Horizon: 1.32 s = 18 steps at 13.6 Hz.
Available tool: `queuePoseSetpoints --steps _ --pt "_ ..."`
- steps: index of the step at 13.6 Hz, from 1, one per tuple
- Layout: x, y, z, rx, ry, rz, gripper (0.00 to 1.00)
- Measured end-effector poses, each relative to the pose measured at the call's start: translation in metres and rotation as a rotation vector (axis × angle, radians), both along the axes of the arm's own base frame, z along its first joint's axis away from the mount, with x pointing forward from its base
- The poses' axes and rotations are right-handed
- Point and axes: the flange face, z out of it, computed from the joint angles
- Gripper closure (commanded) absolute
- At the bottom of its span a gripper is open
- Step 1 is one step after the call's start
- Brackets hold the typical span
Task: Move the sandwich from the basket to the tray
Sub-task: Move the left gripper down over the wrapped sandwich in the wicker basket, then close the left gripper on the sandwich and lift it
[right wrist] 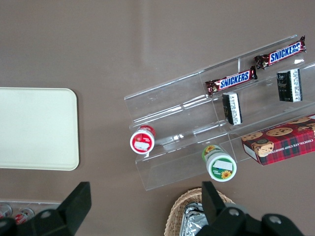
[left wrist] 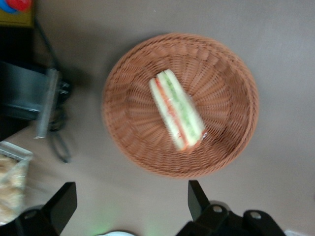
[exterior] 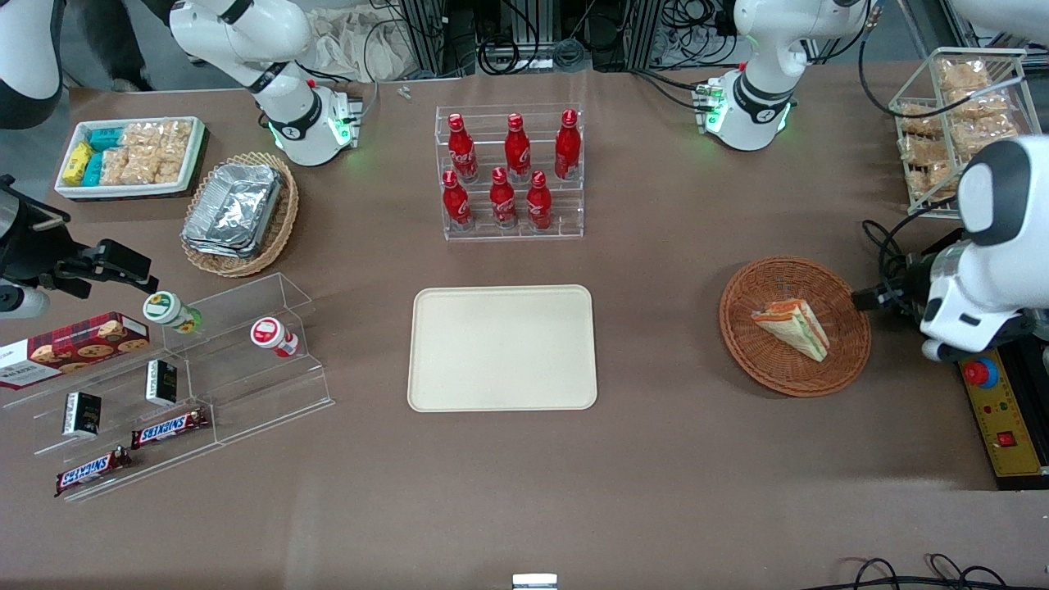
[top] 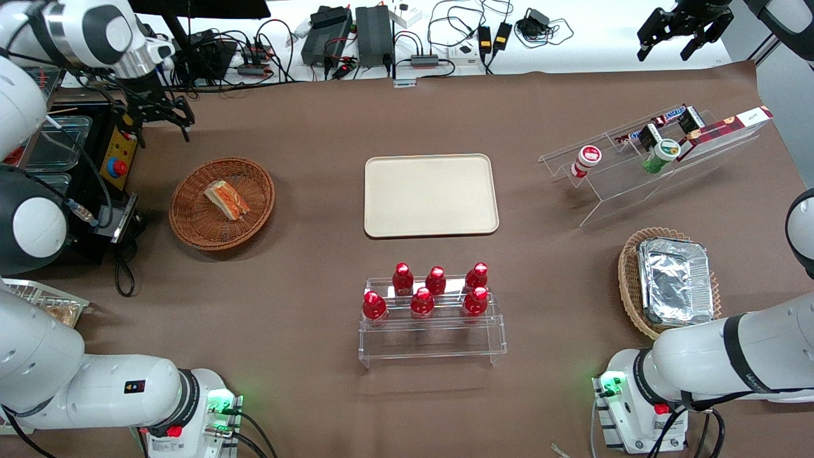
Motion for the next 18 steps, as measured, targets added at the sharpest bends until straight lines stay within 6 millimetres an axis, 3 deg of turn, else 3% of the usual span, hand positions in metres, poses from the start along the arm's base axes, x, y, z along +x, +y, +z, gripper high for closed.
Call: queuePoseSetpoints --steps 5,8,11,12,14,15,18 --pt "0.014 -0.013 -0.081 -0.003 -0.009 0.348 0.0" --pt "-0.002 -0.014 -0.13 -0.015 -0.017 0.425 0.0" --pt "-0.022 -0.014 -0.162 -0.011 0.018 0.45 0.01" --pt "-0.026 -0.013 -0.169 -0.009 0.014 0.456 0.15" --pt "-0.029 -0.013 -0.182 0.0 0.015 0.479 0.79" --pt "-0.03 -0.014 -0.186 0.005 0.018 0.49 1.0" --pt "-0.027 -0.019 -0.186 0.007 0.008 0.494 1.0"
